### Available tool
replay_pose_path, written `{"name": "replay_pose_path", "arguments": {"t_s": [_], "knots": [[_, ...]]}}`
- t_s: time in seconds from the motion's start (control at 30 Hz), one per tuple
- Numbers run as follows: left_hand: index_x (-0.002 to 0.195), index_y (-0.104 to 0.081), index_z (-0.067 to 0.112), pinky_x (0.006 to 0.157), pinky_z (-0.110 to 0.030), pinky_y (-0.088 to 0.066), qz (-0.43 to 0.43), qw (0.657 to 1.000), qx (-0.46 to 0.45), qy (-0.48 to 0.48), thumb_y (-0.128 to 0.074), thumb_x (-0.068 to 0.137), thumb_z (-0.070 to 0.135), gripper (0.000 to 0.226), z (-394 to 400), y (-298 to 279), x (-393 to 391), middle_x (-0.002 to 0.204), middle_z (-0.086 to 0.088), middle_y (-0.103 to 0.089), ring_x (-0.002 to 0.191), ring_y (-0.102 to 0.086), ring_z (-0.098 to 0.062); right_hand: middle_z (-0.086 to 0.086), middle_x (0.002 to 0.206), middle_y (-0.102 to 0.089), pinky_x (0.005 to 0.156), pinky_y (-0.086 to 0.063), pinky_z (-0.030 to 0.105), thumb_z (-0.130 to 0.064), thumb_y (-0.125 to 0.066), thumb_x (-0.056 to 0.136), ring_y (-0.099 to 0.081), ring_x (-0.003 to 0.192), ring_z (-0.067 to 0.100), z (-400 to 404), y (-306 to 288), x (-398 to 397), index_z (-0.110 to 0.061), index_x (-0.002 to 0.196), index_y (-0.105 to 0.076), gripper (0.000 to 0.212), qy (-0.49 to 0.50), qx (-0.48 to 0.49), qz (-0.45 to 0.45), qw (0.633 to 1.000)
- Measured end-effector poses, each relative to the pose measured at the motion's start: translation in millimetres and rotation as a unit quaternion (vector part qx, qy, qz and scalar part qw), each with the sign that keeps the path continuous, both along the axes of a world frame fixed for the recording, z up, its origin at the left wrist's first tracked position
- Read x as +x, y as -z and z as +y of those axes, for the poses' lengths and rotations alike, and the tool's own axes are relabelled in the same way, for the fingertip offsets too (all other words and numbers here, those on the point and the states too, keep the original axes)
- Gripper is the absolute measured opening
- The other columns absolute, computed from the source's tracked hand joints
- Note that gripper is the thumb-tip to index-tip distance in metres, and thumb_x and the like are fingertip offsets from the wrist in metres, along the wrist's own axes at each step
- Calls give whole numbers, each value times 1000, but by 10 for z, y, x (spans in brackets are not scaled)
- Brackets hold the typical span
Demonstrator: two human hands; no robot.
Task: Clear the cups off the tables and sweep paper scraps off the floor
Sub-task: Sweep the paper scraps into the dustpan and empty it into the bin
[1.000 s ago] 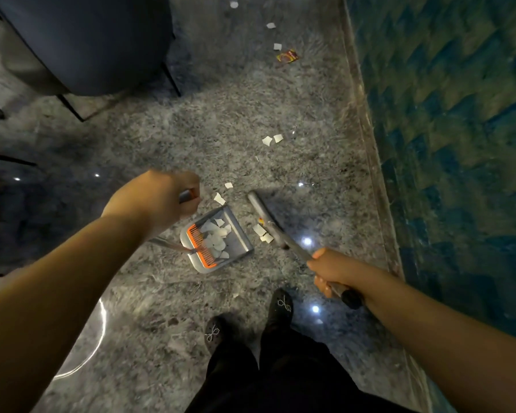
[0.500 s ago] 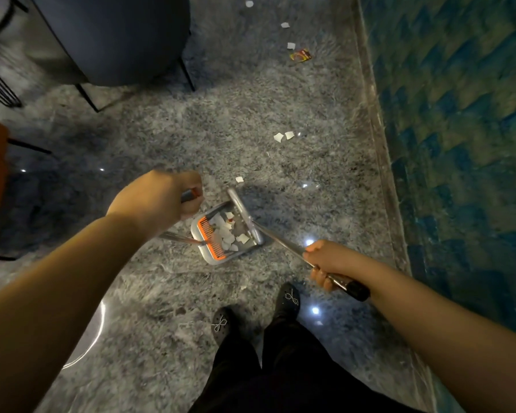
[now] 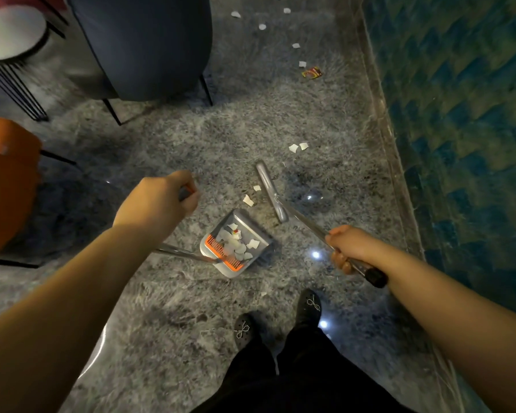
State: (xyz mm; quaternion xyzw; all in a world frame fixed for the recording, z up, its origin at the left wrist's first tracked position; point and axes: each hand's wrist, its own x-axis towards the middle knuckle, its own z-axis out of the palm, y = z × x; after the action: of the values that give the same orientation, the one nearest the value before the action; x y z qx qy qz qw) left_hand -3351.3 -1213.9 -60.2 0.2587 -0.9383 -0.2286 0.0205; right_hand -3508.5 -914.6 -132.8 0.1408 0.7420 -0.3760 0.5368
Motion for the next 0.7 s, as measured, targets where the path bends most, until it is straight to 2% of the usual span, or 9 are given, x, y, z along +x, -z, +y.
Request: {"name": "replay_pose_path", "arguments": {"t_s": [0.13,0.3,0.43,0.53,0.7], "knots": [[87,-63,24,64,-40,-53,-4,1000,-6,-27,-69,86,31,10,-200,-70,49,73,-6,-64,69,-61,-27,7,59,-41,35,-32,14,-17,-43,102,-35,29,8,-187,4,-19,-17,88,-47,15,-18,5,22,1000],[89,-65,23,66,-37,-51,-9,999,4,-35,-68,87,31,9,-420,-72,-73,75,-6,-65,71,-60,-25,12,60,-49,39,-37,23,-17,-44,102,-42,40,17,-465,28,-246,-13,87,-48,16,-105,40,67,991],[91,-65,20,70,-40,-53,-19,999,4,-44,-68,86,27,9,-582,-6,-323,79,-9,-67,76,-62,-28,12,60,-49,39,-36,21,-16,-42,103,-42,42,19,-698,139,-631,-8,86,-49,20,-149,60,72,984],[91,-64,22,69,-41,-54,-53,998,-13,-38,-66,88,29,8,-703,31,-606,79,-8,-65,75,-61,-28,11,59,-47,35,-36,17,-14,-42,103,-40,34,16,-893,249,-1009,-9,83,-48,21,-158,74,54,983],[86,-58,26,67,-41,-55,-102,994,-12,-37,-65,89,31,9,-952,47,-1110,78,-7,-64,74,-61,-27,15,58,-52,43,-39,25,-15,-43,102,-44,45,21,-1284,368,-1658,-5,89,-49,18,-246,118,73,959]]}}
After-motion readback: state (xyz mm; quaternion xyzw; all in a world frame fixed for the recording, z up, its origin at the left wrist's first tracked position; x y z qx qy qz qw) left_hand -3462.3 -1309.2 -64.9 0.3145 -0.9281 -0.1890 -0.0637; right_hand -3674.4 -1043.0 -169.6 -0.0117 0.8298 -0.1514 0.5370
